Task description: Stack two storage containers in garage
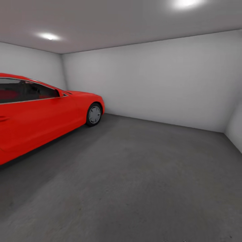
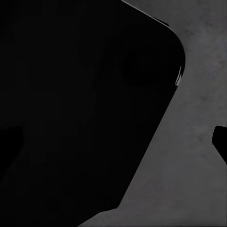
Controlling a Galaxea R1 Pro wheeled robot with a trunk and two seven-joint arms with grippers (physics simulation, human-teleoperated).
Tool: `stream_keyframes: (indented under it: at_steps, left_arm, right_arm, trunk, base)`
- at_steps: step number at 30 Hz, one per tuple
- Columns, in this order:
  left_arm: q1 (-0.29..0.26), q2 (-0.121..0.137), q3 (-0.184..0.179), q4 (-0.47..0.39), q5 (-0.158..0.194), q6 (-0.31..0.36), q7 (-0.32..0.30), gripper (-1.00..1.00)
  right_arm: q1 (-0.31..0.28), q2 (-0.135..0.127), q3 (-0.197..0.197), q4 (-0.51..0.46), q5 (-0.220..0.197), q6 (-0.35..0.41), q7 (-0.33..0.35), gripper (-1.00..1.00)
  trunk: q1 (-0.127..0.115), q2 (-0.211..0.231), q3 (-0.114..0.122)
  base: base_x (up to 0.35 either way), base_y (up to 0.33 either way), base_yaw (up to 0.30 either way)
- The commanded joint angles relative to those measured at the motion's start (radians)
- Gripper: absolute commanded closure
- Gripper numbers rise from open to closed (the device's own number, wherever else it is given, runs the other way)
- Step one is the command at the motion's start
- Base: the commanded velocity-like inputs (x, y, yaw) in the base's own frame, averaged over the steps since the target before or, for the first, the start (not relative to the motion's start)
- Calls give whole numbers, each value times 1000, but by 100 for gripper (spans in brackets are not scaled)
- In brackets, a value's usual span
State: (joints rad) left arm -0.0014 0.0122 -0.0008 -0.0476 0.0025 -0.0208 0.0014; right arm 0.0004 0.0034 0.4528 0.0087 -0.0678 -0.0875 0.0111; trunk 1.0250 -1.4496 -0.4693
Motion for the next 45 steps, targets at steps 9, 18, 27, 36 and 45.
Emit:
stream_keyframes:
  at_steps: [9, 18, 27, 36, 45]
  left_arm:
    - [0, 0, -1, 0, 0, -2, 0, -100]
    - [0, 0, 1, 0, 0, -2, 0, -100]
    - [0, 0, 0, 0, 0, -2, 0, -100]
    - [0, 0, 0, 0, 0, -2, 0, -100]
    - [0, 0, 0, 0, 0, -2, 0, -100]
  right_arm:
    - [0, 1, 6, 2, -9, -5, 1, -100]
    - [0, 0, 6, 1, -10, -5, 1, -100]
    - [0, 0, 6, 1, -7, -4, 1, -100]
    - [0, -2, 8, 0, -8, -4, 1, -100]
    - [0, -7, 10, 0, -9, -5, 1, -100]
  trunk:
    - [0, 0, -1]
    - [0, 0, -1]
    - [0, 0, -1]
    - [0, 0, -1]
    - [0, 0, -1]
  base:
    - [0, 0, -286]
    - [0, 0, -286]
    - [0, 0, -286]
    - [0, 0, -286]
    - [0, 0, -286]
